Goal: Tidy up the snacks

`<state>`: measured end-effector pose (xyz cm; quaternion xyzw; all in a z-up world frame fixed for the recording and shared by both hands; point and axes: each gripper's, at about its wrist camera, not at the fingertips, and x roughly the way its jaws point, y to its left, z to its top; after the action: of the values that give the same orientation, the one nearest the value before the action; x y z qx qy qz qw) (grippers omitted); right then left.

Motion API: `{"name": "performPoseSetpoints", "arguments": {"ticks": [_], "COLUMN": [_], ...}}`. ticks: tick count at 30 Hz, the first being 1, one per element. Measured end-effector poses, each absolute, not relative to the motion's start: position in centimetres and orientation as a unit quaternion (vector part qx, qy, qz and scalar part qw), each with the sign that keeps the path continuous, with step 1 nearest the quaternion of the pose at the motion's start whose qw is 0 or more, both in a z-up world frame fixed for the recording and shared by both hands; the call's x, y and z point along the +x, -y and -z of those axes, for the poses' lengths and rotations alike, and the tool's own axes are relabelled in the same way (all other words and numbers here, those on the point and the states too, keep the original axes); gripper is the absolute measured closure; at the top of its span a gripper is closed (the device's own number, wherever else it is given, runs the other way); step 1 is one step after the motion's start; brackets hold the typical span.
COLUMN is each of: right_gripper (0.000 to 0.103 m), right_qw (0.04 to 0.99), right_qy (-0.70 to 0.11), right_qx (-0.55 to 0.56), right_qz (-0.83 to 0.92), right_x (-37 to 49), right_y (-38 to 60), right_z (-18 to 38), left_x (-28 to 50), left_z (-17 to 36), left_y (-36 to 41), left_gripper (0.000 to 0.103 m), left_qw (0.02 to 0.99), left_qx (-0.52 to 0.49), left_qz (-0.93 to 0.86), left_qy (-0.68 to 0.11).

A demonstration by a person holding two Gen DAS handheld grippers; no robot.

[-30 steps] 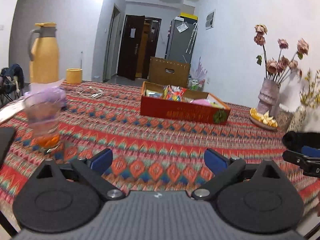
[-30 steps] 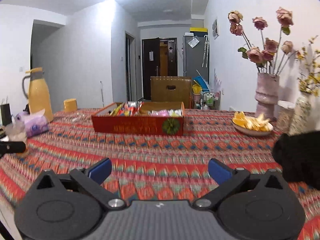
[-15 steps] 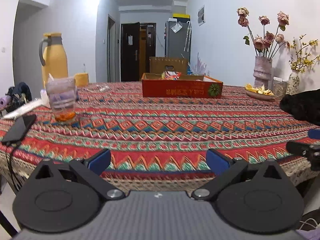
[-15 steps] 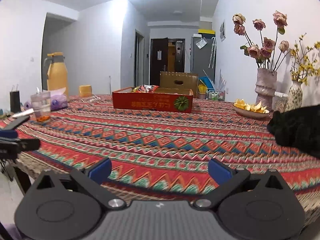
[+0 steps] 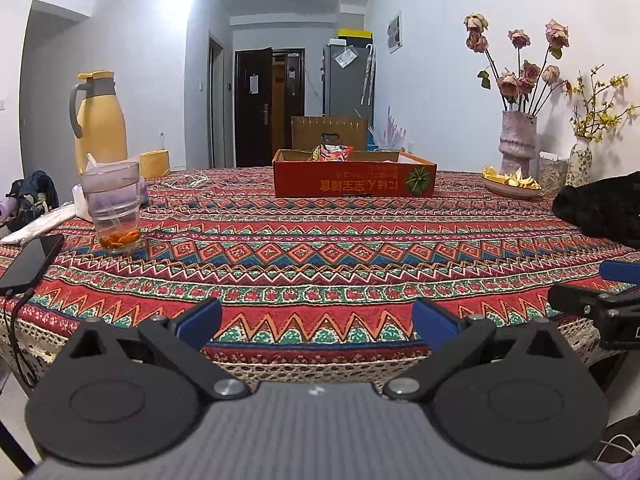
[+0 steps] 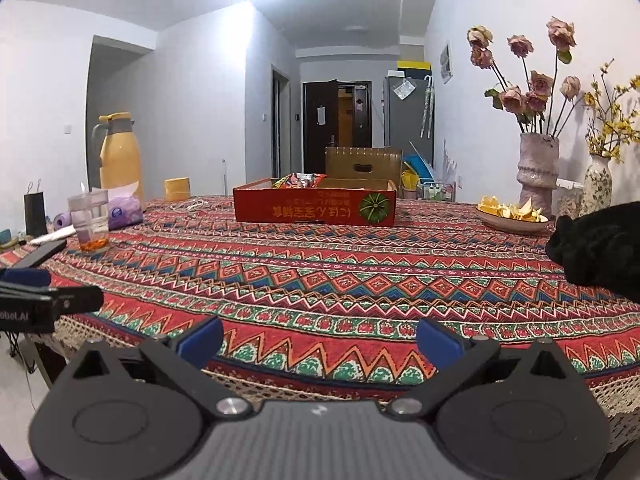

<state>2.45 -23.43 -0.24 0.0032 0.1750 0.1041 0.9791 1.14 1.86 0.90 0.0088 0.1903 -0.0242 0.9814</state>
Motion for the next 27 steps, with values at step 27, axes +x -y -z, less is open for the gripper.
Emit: {"name": "performPoseSetpoints", "arguments": {"ticks": [27], "right_gripper": [0.0], "right_qw": [0.979], "right_qy": [-0.176], "right_qx": [-0.004], "right_qz": [-0.101], "right_x": [2.45], "right_y": [23.25], "right_z": [0.37], "left_x": [1.13], "left_z": [-1.09], "left_y": [-2.07], "left_gripper": [0.0], "left_qw": [0.982], "left_qx": [0.007], "left_qz": [0.023], "left_qy": [-0.189]}}
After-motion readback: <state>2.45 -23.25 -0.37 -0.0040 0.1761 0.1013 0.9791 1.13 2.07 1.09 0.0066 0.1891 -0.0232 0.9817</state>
